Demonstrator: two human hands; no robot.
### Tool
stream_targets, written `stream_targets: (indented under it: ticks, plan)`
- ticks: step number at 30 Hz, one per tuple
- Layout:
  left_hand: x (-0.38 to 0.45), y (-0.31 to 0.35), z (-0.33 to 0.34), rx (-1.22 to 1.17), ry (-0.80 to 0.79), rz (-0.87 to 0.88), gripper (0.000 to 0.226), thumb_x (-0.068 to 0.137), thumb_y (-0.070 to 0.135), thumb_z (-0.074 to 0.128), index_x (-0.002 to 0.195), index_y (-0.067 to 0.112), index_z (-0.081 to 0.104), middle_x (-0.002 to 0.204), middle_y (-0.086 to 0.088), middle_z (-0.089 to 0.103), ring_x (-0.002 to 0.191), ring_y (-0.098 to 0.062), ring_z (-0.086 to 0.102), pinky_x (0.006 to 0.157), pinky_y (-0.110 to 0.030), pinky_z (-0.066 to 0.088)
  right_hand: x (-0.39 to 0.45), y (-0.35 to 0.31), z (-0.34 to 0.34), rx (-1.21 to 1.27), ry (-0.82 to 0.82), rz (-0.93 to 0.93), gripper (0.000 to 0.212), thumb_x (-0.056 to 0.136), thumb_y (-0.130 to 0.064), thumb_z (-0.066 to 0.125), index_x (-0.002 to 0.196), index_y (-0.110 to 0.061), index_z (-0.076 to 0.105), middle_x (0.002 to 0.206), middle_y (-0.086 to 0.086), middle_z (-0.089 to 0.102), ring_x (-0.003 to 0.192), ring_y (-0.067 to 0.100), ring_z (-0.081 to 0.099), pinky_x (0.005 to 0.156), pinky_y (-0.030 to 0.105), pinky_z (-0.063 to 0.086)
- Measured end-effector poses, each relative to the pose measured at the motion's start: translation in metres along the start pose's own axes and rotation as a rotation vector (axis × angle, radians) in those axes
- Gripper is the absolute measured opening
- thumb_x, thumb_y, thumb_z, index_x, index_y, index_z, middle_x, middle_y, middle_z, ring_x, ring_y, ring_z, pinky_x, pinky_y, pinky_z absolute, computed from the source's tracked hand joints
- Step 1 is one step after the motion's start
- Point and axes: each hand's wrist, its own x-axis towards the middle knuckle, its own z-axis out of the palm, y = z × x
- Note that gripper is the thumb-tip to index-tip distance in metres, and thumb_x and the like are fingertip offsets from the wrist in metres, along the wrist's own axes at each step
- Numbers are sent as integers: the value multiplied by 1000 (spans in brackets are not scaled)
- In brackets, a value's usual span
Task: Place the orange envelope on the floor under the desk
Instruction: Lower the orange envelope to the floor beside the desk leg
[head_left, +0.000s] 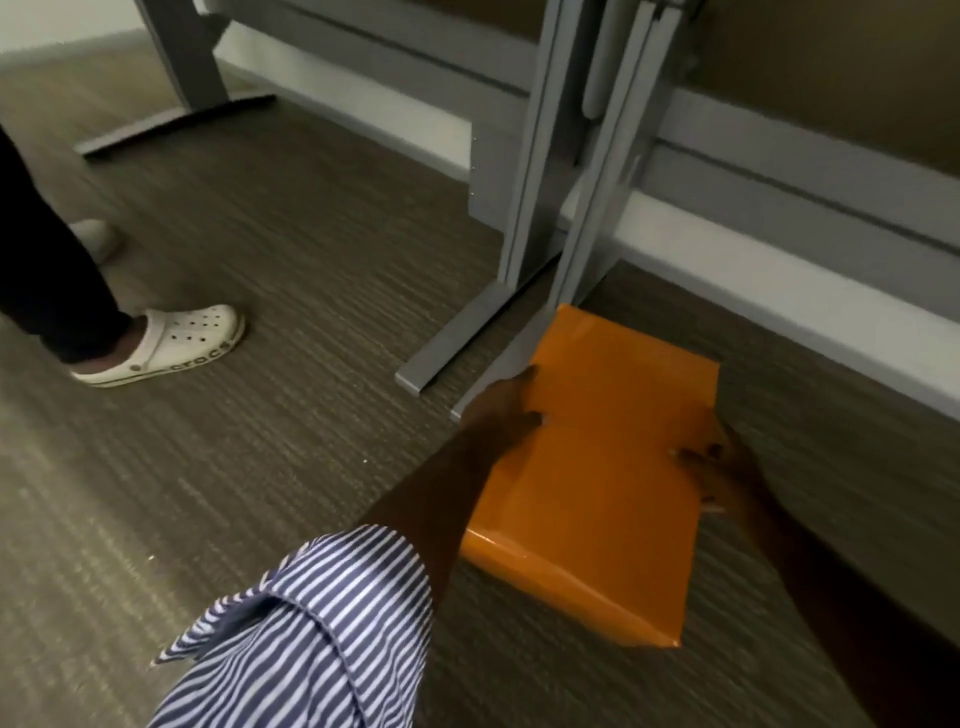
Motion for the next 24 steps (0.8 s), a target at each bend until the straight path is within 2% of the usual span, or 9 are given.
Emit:
stream_targets:
  ticks: [2,3,8,11,13,15,18,21,24]
  plan:
    - [14,-9,4,-3,-1,-9,85,91,43,64,157,35,11,160,-11,32,142,-34,37,113,-49,36,13,10,3,35,-36,-39,84,91,-15,69,157,-31,20,139,10,49,103,34,62,74,43,56]
    - [21,-13,10,26,-15,-5,84,91,44,63,157,34,11,160,-11,31,143,-34,36,113,-49,35,21,18,4,34,-43,-62,83,91,-13,69,157,-30,21,140,9,50,104,34,62,72,41,56]
    - [35,-17,18,110,-61,-15,81,95,45,59,158,32,9,161,-14,28,145,-34,33,113,-46,33,45,33,7,25,-107,-50,94,87,-13,74,157,-32,15,156,12,35,129,39,51,89,55,54]
    - [39,-15,22,103,-66,-3,78,97,42,56,158,30,9,162,-15,26,145,-34,32,113,-45,33,53,42,7,-18,-102,-90,106,78,-27,83,156,-39,12,158,9,33,131,37,49,91,60,53]
    - [42,-16,25,83,-71,11,77,98,39,57,158,29,10,162,-14,25,145,-34,32,114,-45,33,58,53,6,-44,-82,-92,116,66,-44,88,155,-42,14,157,9,34,132,37,49,86,55,57]
    - [44,-19,30,74,-76,15,79,97,39,58,158,28,9,162,-14,25,145,-35,32,114,-45,32,59,56,8,-44,-93,-54,111,71,-39,85,155,-42,12,158,10,32,133,38,47,83,53,58]
    - [44,-32,40,45,-69,-29,83,95,43,59,158,28,7,158,-15,31,142,-35,36,112,-45,35,61,63,15,-10,-117,-29,101,82,-24,79,155,-42,12,158,10,31,133,39,47,90,60,54]
    - [42,-42,44,45,-28,-34,84,95,46,58,158,27,6,156,-16,35,139,-34,39,110,-45,37,61,66,18,56,-127,-43,101,81,-28,79,155,-42,13,159,10,30,133,39,46,92,61,52]
    - [34,-42,40,38,-25,-5,85,96,47,56,159,24,4,164,-14,20,147,-35,28,117,-50,30,53,56,19,21,-133,-42,95,85,-24,76,156,-38,13,158,8,32,132,37,48,93,58,52]
